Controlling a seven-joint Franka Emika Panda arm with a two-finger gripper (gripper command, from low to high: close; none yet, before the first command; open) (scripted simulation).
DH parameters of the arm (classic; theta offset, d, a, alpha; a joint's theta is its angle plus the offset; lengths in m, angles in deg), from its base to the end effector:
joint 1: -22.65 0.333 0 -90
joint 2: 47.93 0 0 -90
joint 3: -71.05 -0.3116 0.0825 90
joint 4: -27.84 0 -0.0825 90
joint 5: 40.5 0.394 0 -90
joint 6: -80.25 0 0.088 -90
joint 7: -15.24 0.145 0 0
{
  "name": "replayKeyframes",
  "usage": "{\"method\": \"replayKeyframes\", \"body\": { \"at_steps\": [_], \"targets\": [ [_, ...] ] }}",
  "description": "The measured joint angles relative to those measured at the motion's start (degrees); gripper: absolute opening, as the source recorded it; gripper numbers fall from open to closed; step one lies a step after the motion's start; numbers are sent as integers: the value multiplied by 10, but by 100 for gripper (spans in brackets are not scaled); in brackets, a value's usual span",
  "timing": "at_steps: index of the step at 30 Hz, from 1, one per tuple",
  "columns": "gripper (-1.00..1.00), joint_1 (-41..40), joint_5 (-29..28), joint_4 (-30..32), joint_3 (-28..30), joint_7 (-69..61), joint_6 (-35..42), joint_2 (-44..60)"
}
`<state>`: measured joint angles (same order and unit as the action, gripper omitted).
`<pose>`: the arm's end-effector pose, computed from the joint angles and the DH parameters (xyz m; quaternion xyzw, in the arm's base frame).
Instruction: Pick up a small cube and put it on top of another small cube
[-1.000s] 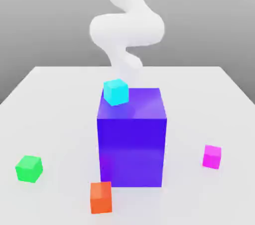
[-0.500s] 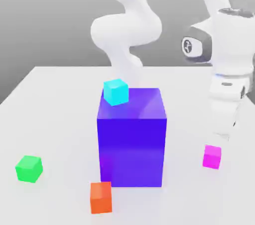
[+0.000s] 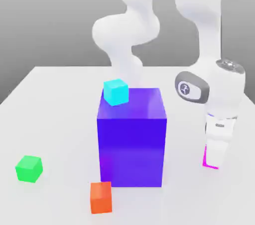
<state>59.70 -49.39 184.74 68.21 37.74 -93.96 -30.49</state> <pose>0.2824 0.2546 0.0767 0.9742 0.2258 -0.0002 0.0005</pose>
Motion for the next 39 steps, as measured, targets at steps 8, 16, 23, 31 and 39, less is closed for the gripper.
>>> {"method": "replayKeyframes", "body": {
  "at_steps": [8,16,23,31,39],
  "targets": [
    [-100,-30,76,7,-47,-67,105,-132],
    [-100,-165,114,-87,1,-252,135,-145],
    [-100,-312,133,-142,52,-415,165,-152],
    [-100,-515,118,-116,146,-556,209,-160],
    [-100,-616,111,-74,173,-615,203,-133]
  ]
}}
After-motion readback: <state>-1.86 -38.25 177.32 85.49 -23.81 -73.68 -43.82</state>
